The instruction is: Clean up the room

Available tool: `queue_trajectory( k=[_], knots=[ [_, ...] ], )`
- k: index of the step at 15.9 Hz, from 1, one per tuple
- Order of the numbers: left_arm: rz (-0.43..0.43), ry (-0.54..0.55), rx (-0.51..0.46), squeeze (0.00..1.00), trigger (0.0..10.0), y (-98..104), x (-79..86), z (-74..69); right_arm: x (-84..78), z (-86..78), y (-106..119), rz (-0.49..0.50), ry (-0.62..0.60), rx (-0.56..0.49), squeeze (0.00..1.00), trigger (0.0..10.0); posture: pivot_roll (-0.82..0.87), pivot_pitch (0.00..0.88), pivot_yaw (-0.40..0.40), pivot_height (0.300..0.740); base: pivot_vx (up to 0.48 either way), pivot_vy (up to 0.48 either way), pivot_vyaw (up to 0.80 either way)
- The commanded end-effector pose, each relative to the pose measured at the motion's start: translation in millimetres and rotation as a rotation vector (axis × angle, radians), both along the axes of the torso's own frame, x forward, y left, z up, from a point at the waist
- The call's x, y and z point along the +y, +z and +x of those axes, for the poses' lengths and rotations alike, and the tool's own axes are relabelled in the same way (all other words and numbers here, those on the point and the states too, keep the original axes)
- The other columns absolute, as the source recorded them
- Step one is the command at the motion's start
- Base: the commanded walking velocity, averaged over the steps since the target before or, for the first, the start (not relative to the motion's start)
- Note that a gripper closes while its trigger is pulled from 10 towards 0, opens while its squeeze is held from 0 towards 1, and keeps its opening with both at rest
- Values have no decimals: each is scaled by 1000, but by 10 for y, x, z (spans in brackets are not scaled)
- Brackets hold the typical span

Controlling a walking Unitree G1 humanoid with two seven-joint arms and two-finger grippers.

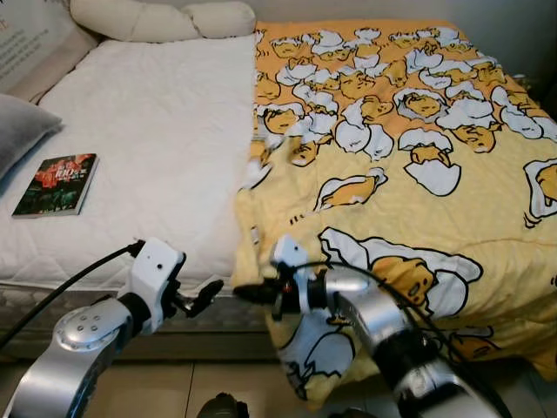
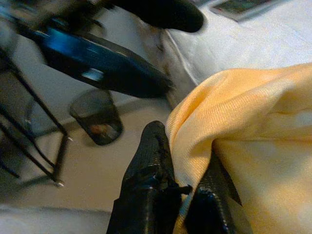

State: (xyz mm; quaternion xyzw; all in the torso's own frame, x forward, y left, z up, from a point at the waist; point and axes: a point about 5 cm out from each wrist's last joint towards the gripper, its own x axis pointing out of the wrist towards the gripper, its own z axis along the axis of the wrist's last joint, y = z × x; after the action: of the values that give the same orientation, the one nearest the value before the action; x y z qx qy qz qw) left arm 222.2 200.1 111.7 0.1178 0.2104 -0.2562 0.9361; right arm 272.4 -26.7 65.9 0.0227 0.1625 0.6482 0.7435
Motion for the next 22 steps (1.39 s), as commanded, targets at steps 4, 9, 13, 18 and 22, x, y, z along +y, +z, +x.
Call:
queue_trajectory(
  k=[4,9,13,18,22],
  knots=[
    [18,3,-7,0,10000,28,62,-20,158,-101,182,99,56,-10,0,2392,99,43,41,740,0,0,0],
    [27,-9,8,0,10000,0,46,-55,118,-160,117,44,42,44,1000,10000,105,42,36,740,0,0,0],
    [30,-13,9,0,10000,-7,41,-61,100,-170,94,17,29,45,1000,10000,105,31,35,740,0,0,0],
    [37,-18,8,0,10000,-1,61,-57,104,-181,75,-8,26,67,1000,10000,105,20,37,740,0,0,0],
    [46,-11,14,0,10000,-6,91,-70,47,-113,-106,-160,-87,64,1000,10000,108,38,41,740,0,0,0]
  ],
)
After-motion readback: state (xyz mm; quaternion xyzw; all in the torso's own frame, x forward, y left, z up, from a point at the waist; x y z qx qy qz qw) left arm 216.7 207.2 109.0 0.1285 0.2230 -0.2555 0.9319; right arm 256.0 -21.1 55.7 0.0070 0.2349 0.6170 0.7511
